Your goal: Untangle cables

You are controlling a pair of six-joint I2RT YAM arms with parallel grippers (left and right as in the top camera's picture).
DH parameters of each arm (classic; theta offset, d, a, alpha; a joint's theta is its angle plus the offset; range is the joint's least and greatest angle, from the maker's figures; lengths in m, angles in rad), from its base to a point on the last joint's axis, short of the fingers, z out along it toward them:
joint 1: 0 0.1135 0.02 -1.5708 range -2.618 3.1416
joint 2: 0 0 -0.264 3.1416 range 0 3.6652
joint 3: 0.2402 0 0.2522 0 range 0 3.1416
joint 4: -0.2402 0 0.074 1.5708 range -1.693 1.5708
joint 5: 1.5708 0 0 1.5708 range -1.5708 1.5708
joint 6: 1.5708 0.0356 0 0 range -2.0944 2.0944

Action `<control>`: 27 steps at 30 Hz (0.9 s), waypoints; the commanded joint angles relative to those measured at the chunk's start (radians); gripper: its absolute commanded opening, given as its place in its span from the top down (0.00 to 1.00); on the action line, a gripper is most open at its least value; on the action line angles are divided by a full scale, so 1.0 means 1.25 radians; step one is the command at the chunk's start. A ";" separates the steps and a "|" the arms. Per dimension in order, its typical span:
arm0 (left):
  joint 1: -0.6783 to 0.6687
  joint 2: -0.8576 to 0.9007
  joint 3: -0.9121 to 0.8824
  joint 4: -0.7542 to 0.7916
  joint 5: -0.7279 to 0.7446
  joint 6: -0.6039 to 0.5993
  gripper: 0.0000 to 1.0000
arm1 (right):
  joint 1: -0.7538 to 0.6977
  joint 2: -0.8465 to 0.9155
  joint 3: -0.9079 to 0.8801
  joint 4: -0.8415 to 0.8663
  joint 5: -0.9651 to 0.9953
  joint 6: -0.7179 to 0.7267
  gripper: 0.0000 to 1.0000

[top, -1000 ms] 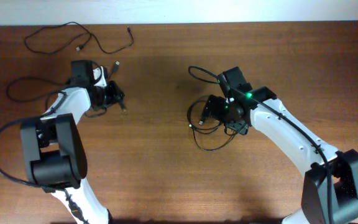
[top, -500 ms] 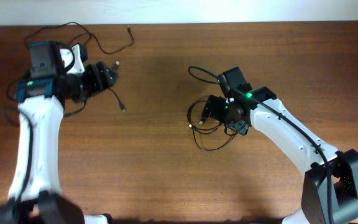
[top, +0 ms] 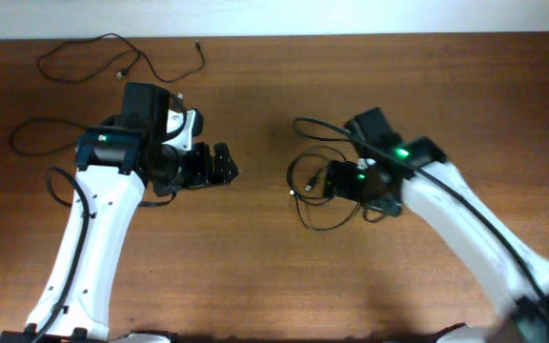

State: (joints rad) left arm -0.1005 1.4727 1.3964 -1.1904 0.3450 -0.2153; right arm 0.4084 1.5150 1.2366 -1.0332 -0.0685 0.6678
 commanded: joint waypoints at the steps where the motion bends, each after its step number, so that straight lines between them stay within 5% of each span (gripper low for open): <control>1: -0.003 0.004 -0.009 -0.002 -0.064 0.006 0.01 | -0.038 -0.152 0.000 -0.058 0.093 -0.017 0.02; 10: -0.003 0.004 -0.076 -0.003 -0.064 -0.037 0.01 | -0.055 -0.196 -0.033 -0.122 0.097 -0.016 0.01; 17: -0.003 0.004 -0.083 -0.004 -0.064 -0.040 0.01 | -0.054 -0.045 -0.049 -0.060 -0.106 -0.016 0.03; 19: -0.003 0.004 -0.083 -0.004 -0.064 -0.040 0.01 | -0.053 0.012 -0.049 -0.055 -0.110 -0.016 0.17; 27: -0.003 0.004 -0.083 -0.004 -0.064 -0.039 0.01 | -0.053 0.160 -0.049 -0.039 -0.125 -0.017 0.17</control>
State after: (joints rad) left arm -0.1020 1.4738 1.2976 -1.1934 0.2749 -0.2543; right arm 0.3424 1.6756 1.1801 -1.0962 -0.2089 0.6506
